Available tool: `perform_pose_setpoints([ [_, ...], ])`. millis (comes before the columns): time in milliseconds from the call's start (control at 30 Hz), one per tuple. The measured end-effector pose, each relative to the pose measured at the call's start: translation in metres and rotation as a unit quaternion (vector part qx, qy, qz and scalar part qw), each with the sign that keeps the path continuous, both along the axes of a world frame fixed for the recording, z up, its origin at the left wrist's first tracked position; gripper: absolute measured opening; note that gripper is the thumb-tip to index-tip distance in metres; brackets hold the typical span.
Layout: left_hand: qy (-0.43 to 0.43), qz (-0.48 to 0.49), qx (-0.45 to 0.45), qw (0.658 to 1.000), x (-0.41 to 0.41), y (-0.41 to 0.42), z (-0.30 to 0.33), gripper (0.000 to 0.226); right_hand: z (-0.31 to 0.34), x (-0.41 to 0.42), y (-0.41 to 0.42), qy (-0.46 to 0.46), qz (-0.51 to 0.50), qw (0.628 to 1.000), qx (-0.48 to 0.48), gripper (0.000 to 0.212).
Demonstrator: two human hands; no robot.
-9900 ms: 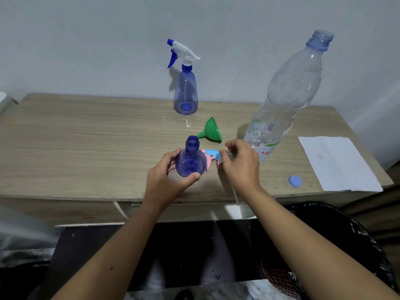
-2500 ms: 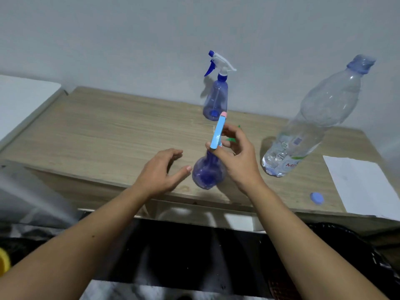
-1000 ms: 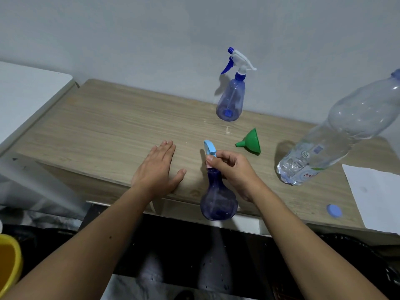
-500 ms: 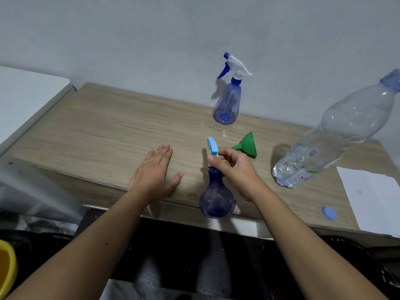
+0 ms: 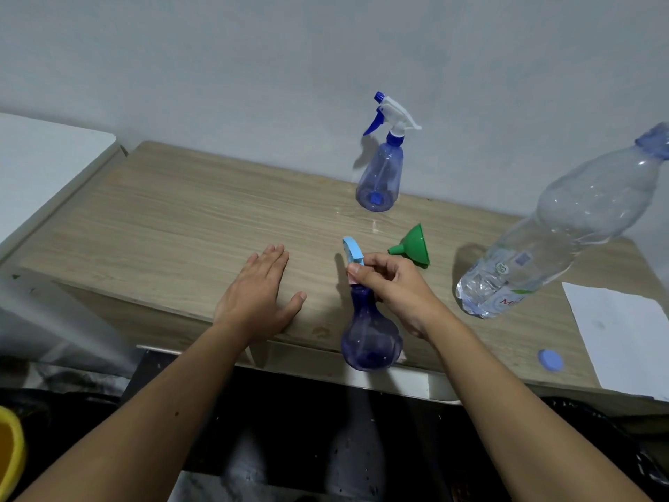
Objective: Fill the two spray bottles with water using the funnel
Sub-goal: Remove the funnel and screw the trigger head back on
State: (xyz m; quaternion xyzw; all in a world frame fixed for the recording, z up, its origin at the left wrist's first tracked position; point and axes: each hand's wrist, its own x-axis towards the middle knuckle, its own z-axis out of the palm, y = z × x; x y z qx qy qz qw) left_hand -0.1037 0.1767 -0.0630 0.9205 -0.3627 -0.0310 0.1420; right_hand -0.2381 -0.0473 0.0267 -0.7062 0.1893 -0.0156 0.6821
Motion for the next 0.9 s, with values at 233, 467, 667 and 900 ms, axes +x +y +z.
perform_pose_setpoints([
  [233, 0.005, -0.001, -0.001, 1.0, 0.0, 0.0, 0.001, 0.102, -0.001, -0.002, -0.001, 0.023, 0.014, 1.0, 0.012, 0.02],
  [467, 0.011, 0.002, -0.003, 1.0, -0.001, -0.001, 0.003, 0.104, 0.005, -0.006, -0.001, -0.006, -0.014, 1.0, 0.006, 0.027],
  [667, 0.011, 0.003, 0.001, 1.0, -0.002, -0.001, 0.004, 0.105, 0.016, -0.007, -0.007, -0.035, -0.049, 0.998, -0.028, 0.048],
  [900, 0.028, 0.012, -0.014, 0.999, -0.006, -0.003, 0.009, 0.106, 0.031, -0.009, -0.01, -0.081, -0.096, 0.987, -0.096, 0.06],
])
